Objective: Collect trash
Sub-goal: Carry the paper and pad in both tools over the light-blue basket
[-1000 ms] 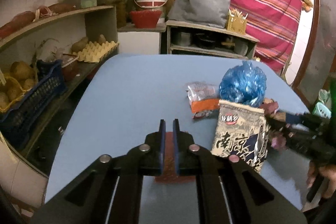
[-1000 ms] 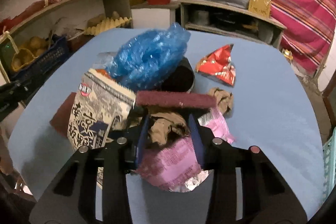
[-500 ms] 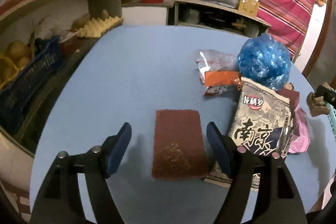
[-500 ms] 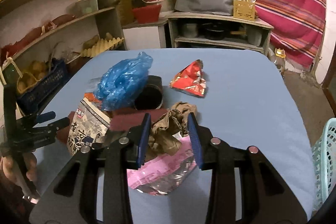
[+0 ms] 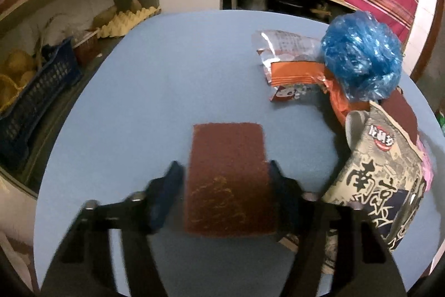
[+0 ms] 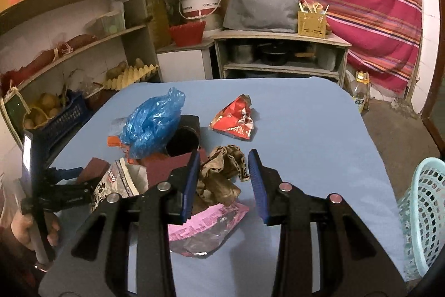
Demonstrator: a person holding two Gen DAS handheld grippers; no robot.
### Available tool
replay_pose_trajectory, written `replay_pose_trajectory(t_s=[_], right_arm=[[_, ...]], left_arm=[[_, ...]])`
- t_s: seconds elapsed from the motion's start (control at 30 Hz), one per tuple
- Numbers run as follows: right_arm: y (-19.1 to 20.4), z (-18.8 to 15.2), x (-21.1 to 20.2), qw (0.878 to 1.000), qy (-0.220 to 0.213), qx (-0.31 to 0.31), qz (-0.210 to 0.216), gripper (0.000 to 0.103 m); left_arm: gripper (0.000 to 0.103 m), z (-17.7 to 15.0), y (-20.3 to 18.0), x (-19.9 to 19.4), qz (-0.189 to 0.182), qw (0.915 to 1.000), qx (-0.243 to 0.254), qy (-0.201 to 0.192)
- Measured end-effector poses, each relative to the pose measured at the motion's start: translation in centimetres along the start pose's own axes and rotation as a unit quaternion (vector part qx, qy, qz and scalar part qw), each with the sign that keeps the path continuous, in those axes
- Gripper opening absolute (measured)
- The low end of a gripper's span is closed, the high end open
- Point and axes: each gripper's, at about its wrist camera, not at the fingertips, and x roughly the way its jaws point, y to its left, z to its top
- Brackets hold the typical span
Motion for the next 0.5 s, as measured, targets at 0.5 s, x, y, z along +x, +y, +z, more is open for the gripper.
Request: replay_pose_trajectory(t_s=[0.5], right_arm=[[-4.1, -0.1, -2.9, 1.000, -0.009, 0.022, -0.005, 0.036]], left_arm=[[0.055, 2.6, -2.4, -7.1, 0.063, 0.9922, 0.014, -0.107]])
